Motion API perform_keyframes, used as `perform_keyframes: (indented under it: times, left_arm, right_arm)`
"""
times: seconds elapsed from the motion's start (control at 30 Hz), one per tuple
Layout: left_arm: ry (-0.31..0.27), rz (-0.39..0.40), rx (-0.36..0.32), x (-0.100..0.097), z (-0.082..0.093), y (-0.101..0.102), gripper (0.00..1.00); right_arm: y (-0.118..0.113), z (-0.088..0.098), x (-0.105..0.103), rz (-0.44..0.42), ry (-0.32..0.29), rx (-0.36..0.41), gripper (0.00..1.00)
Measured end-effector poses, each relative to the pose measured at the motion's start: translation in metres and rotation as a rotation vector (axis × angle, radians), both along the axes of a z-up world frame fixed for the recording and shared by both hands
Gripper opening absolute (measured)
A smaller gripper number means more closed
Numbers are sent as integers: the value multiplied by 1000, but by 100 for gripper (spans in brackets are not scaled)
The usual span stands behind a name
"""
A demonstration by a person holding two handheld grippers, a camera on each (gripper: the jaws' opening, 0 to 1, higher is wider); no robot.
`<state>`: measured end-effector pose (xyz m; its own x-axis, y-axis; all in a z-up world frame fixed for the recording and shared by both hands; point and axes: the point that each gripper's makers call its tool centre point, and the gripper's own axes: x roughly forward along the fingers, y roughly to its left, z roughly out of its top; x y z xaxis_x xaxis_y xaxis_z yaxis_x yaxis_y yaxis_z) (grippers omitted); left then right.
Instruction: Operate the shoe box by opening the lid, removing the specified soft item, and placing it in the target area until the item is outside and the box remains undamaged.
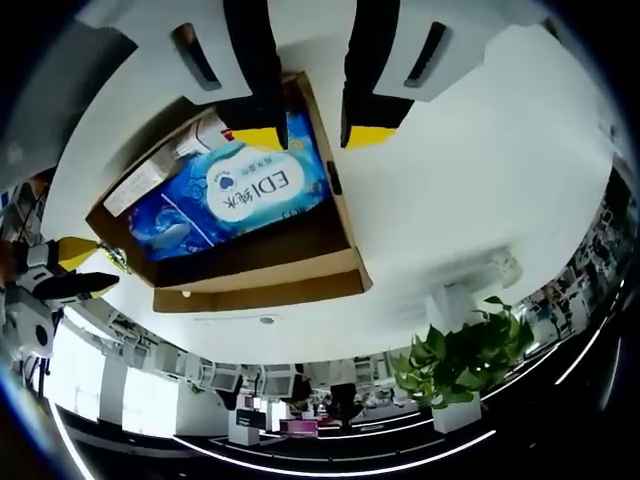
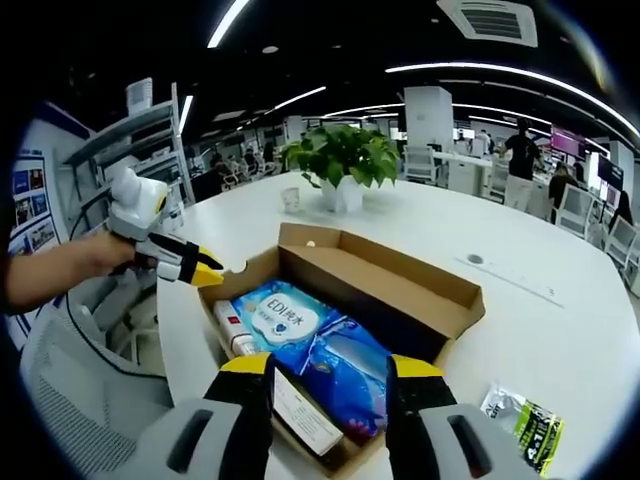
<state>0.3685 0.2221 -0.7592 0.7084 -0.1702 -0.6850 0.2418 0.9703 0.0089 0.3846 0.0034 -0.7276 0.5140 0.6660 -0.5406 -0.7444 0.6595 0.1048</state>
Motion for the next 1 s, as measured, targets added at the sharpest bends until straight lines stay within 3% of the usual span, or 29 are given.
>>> perform_keyframes:
  times: [0.23,1.0]
  left_arm:
    - [23,21,-16,-6,-9,4,5]
    - [39,54,-34,-6,-10,4,4]
  right_arm:
    - [14,-6,3,32,4,-8,38]
    - [61,-43,15,96,82,-34,28]
